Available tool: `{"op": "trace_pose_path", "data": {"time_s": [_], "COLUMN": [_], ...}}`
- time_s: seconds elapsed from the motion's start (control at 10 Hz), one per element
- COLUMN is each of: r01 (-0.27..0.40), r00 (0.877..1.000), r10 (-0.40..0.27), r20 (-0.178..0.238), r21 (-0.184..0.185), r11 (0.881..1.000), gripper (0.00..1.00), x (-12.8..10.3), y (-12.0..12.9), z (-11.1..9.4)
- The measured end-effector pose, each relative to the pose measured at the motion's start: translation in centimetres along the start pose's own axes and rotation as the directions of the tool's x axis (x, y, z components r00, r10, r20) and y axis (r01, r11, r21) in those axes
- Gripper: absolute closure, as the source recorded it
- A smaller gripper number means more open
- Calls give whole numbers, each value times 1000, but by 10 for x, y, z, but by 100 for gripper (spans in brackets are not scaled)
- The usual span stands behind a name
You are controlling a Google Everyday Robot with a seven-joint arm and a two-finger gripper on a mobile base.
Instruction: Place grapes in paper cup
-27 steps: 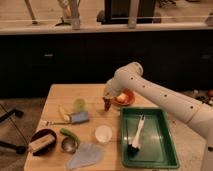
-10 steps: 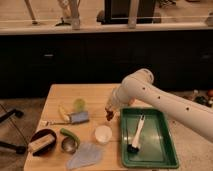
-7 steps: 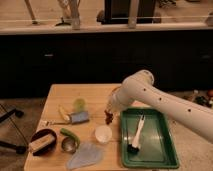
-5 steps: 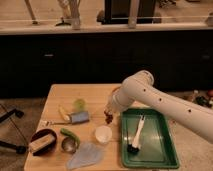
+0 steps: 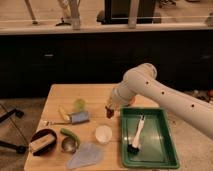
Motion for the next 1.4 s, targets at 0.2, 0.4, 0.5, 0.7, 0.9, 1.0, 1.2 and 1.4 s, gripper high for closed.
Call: {"op": "trace_pose_path", "data": {"time_s": [0.2, 0.4, 0.5, 0.7, 0.9, 1.0, 1.2, 1.4], "r01": [28, 49, 61, 82, 114, 126, 156, 180], "r00": [999, 998, 998, 996, 993, 991, 987, 982], "r10": [-28, -49, -61, -82, -115, -126, -156, -180], "r20": [16, 26, 29, 34, 38, 39, 41, 50], "r21": [-2, 0, 1, 4, 8, 8, 9, 8], "r11": [1000, 999, 998, 997, 993, 992, 988, 984], "gripper": [98, 98, 98, 98, 98, 98, 98, 98], "x": [-4, -10, -15, -23, -33, -37, -46, -53], "y": [-4, -6, -7, -10, -13, -14, -18, -21], "z": [-6, -13, -19, -27, -37, -41, -49, -52]}}
